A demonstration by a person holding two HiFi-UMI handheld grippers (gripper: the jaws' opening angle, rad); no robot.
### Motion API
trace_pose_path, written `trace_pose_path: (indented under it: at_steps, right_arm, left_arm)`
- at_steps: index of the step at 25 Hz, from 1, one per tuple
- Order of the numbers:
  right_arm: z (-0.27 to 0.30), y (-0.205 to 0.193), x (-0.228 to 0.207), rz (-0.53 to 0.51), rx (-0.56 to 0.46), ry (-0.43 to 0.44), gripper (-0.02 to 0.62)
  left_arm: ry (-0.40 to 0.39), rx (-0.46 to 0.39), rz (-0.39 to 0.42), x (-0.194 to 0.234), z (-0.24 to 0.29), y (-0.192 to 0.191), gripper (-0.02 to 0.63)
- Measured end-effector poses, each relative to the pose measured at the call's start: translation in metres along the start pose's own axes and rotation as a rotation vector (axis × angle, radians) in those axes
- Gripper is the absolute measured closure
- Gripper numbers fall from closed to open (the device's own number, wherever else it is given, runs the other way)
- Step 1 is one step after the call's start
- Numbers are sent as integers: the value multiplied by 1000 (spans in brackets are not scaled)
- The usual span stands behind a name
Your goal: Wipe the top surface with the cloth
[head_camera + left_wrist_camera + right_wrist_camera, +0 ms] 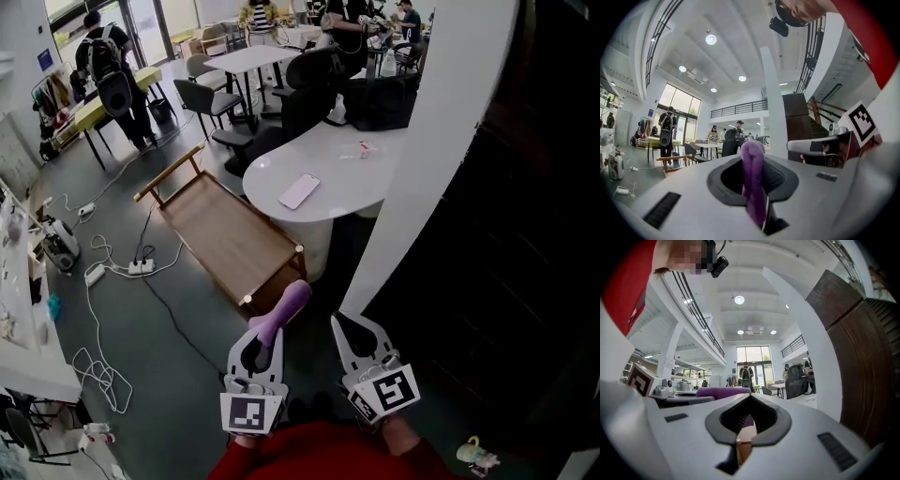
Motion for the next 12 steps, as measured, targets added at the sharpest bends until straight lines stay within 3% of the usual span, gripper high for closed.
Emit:
trace_pose_path:
  at_steps: [4,12]
  right_arm:
    - [-2,0,1,-2,3,-4,583]
    - [-5,-1,3,10,8,-21,583]
  left_arm:
    - [-28,10,66,-1,-5,-10,549]
    - [-16,14,10,0,-7,-2,549]
Point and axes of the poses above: the fingertips, and each gripper's own axes: z forward along the fingers, x to its left, y out of its top, the point moved 2 cm from there along -z, backward along the fingers, and after that the axes turned 8 degrees about y, right-handed, at the moved point
